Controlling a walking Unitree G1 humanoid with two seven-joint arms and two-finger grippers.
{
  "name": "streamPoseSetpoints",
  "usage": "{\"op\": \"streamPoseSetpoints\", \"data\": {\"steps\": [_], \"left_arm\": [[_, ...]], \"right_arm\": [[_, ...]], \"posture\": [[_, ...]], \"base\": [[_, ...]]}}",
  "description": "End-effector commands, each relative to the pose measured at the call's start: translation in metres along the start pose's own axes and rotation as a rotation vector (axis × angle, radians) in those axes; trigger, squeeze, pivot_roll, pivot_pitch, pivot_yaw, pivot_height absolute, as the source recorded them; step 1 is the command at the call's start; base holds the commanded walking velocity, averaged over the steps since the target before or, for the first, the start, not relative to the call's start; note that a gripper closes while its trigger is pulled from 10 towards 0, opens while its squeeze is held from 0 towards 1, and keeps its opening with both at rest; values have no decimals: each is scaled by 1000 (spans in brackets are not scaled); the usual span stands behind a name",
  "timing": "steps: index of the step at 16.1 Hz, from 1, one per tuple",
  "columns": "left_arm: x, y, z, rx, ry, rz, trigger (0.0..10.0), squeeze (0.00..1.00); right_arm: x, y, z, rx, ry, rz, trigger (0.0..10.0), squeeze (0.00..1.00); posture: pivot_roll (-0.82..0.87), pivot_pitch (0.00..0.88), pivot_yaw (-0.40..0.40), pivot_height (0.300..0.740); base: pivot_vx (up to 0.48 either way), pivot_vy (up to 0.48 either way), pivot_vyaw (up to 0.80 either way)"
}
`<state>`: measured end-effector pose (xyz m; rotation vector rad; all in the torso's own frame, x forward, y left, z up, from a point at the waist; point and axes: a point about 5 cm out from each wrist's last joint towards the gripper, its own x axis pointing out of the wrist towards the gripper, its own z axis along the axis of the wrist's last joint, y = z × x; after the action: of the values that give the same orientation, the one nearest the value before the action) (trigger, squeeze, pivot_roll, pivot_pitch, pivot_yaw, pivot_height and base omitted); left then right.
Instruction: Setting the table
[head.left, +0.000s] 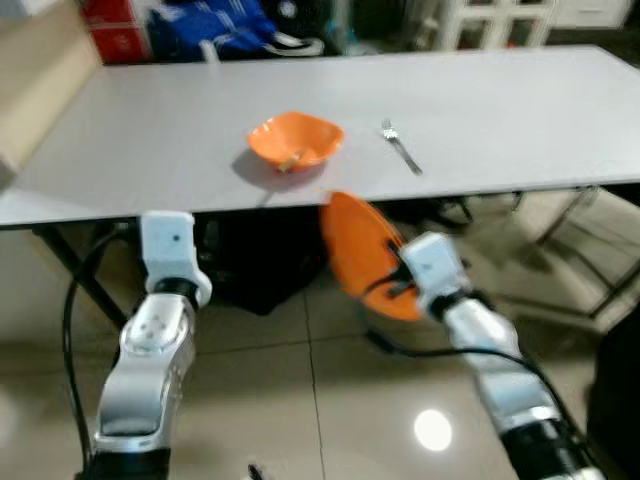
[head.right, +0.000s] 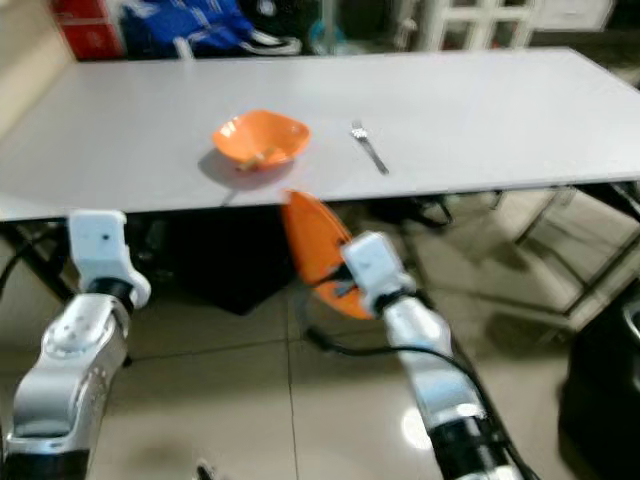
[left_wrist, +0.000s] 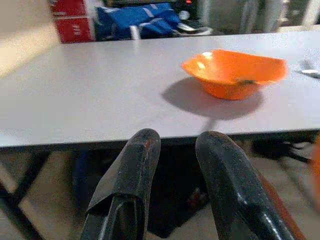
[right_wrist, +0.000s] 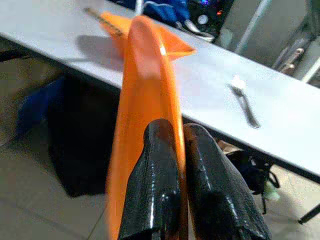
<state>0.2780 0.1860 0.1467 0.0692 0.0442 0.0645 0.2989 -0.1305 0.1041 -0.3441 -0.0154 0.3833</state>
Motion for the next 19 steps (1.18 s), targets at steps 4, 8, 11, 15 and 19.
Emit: {"op": "streamPoseSetpoints", "data": {"steps": [4,8,11,15,19], "left_arm": [[2,6,3,19,-10,25,10000,0],[1,3,3,41,-7,8,10000,0],[1,3,3,42,-11,10,10000,0],[2,6,5,22,-20,30,10000,0],[1,7,4,13,-14,43,10000,0]], "right_arm": [[10,7,19,5,-79,23,10000,0],[10,8,17,7,-75,27,10000,0],[10,10,16,8,-72,32,10000,0],[10,11,16,10,-73,38,10000,0],[9,12,16,8,-71,41,10000,0]], "posture": [[-55,26,16,740],[-54,32,17,740],[-56,37,19,740],[-55,37,20,740],[-55,41,20,740]], "base": [[421,-121,0],[352,-310,0],[0,-444,0],[244,-366,0],[385,-221,0]]}}
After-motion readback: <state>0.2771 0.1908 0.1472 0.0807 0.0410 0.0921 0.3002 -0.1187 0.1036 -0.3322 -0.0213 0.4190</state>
